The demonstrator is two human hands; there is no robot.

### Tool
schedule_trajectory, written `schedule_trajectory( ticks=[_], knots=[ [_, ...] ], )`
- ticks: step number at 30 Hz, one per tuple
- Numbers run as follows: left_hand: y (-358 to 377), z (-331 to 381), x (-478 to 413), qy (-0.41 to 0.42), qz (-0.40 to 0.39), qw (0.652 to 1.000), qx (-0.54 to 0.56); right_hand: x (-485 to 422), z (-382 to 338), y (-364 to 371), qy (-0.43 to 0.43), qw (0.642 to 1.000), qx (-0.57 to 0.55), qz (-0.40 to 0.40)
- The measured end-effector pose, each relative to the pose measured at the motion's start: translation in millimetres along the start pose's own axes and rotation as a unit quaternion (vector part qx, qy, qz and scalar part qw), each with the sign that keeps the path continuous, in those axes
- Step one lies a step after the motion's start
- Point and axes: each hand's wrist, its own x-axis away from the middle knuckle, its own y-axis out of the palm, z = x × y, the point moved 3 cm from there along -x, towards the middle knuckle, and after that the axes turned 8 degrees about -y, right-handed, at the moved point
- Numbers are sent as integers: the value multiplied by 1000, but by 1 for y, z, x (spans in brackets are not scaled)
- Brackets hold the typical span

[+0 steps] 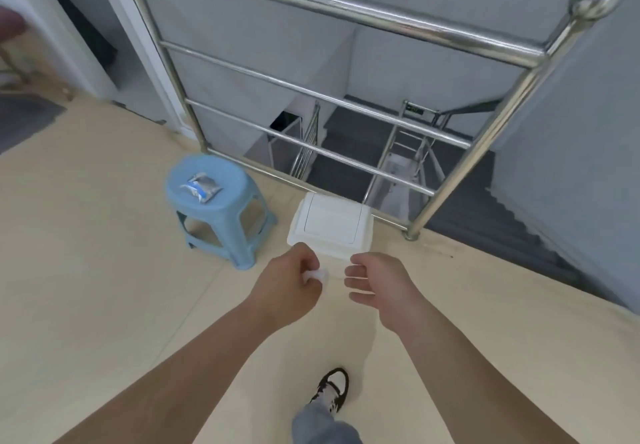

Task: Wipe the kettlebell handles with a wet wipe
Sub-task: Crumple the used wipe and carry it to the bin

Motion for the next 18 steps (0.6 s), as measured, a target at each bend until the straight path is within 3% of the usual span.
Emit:
schedule_trajectory(
  ticks=[11, 18],
  knots=[
    [71, -98, -260, -44, 19, 998, -38, -264, 50, 27, -53, 994, 87, 51],
    [170, -212, -389, 100, -16, 993, -60, -430, 154, 40, -190, 950, 221, 111]
  ],
)
